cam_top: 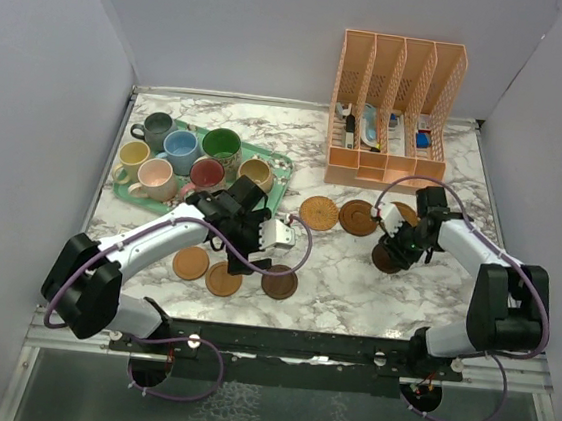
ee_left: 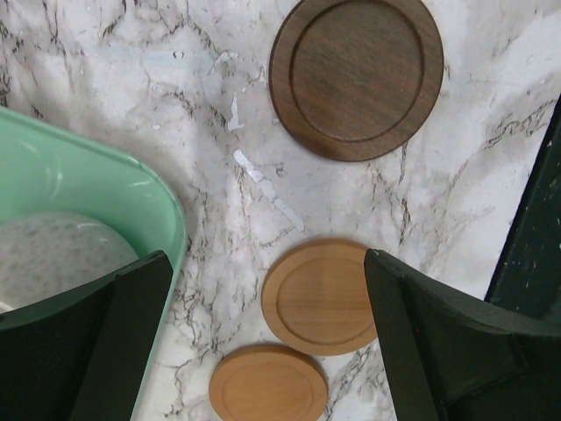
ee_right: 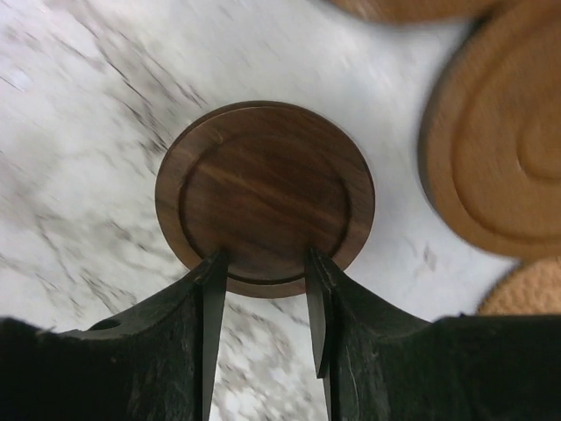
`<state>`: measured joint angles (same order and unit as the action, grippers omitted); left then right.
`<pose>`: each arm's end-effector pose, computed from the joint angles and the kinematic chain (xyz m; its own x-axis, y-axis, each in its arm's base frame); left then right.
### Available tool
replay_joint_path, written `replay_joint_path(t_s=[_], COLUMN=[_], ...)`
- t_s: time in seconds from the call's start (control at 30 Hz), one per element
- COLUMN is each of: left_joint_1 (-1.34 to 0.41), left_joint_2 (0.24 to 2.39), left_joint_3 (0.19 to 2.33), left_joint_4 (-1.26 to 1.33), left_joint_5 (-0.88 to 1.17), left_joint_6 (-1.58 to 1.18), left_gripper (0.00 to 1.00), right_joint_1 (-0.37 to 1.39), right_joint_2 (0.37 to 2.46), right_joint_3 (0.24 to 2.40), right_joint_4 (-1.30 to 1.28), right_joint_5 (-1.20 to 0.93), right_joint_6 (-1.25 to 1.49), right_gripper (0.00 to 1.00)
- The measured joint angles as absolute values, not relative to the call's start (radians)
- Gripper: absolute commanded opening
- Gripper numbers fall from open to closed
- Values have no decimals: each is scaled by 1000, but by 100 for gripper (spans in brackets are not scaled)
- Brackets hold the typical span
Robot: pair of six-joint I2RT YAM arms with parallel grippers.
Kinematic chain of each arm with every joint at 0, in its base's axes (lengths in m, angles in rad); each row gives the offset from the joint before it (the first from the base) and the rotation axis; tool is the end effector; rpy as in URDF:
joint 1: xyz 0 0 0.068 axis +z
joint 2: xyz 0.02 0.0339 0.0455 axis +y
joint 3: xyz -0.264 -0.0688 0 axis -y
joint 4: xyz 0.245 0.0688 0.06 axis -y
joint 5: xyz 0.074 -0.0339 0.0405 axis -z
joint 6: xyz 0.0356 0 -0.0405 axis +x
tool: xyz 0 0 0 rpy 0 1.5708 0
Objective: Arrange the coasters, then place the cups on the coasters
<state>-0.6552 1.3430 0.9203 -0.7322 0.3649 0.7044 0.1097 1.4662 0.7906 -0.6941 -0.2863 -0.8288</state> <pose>0.1919 -0.1635 0.2268 -0.1101 0.8475 -0.5192 0.9906 0.1365 0.0129 0.2402 0.0366 0.1637 -0.5394 -0.7708 -0.3389 -0.8268 0.5611 0.0398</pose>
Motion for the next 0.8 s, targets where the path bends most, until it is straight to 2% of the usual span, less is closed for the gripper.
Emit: replay_joint_path(t_s=[0.47,0.8], left_joint_1=[-683,-683], left_joint_2=[1374,1374], left_joint_3=[943,943], left_joint_4=[-669,-651], left_joint_5=[365,365], left_joint_6=[640,630], left_gripper=[94,95], right_joint_1=[-290,-329], right_joint_2=[1515,1565], right_joint_3=[849,902], right_joint_4=[-809,-847], right_joint_5=[-202,-126], right_joint_6=[-1047,-1089], right_gripper=[40,41])
